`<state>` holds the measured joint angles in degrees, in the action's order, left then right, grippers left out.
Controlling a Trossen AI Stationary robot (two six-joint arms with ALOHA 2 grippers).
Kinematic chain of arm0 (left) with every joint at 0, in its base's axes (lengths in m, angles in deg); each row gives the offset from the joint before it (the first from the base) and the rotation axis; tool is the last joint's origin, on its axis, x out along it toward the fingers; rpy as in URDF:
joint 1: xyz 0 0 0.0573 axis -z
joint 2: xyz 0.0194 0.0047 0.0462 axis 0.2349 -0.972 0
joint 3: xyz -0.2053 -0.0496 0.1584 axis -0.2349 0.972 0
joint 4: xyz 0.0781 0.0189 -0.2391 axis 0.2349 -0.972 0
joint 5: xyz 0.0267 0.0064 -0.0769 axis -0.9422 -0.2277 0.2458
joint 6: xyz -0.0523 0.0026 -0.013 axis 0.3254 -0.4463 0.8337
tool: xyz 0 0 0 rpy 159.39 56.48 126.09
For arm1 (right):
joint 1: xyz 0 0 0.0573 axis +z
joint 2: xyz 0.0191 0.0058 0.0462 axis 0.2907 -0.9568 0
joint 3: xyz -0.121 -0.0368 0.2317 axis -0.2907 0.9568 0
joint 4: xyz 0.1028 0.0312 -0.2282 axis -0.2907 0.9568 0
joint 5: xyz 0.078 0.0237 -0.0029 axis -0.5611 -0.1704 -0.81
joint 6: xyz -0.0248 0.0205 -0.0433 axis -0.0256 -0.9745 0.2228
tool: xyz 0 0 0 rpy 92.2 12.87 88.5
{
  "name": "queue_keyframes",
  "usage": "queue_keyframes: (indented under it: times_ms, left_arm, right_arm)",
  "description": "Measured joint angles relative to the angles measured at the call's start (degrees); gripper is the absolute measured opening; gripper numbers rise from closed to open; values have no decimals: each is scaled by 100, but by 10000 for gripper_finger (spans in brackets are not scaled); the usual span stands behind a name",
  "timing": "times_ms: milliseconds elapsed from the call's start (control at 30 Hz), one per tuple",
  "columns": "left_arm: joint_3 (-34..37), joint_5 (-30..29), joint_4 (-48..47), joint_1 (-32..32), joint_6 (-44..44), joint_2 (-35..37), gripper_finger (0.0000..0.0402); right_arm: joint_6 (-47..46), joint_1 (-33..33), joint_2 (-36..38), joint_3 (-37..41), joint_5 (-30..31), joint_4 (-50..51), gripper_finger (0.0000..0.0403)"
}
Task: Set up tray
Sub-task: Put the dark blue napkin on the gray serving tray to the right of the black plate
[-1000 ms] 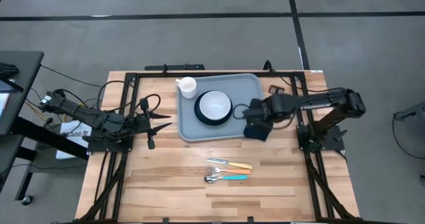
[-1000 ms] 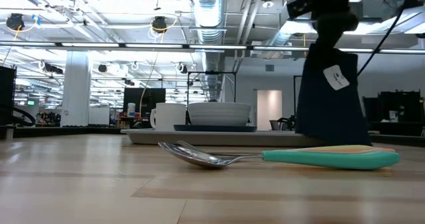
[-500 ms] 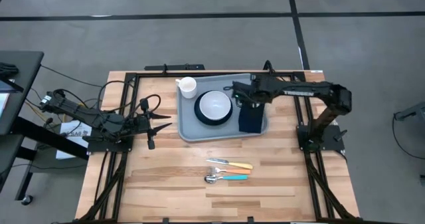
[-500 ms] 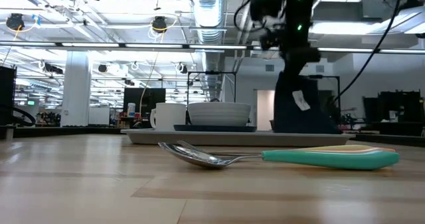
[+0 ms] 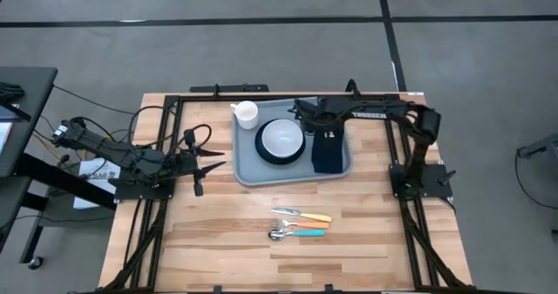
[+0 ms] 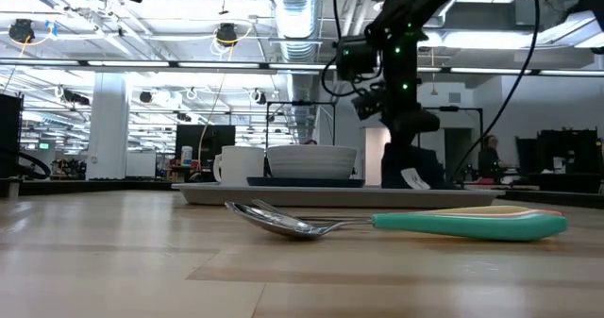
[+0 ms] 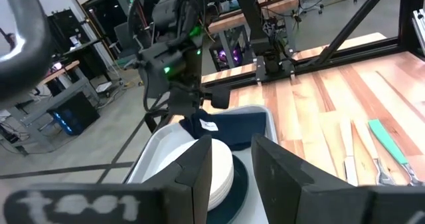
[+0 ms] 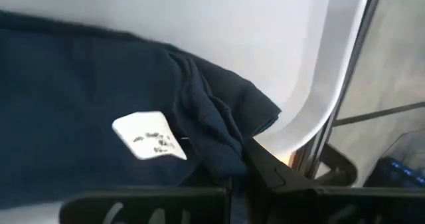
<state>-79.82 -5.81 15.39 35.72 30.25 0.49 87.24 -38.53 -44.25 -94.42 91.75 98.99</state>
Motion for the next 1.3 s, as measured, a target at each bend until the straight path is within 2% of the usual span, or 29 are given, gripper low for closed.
queue_keyframes:
  times_ms: [233, 800, 1300]
  left_arm:
    - [-2, -15, 6, 0, -2, 0, 96]
    - [0, -20, -4, 0, -6, 0, 96]
    - [0, -18, -50, 0, -8, 0, 96]
  right_arm:
    - [266, -65, -61, -2, -72, -545, 1]
    - [268, -25, -59, -2, 3, -571, 48]
    - [267, -10, -59, -2, 1, -582, 51]
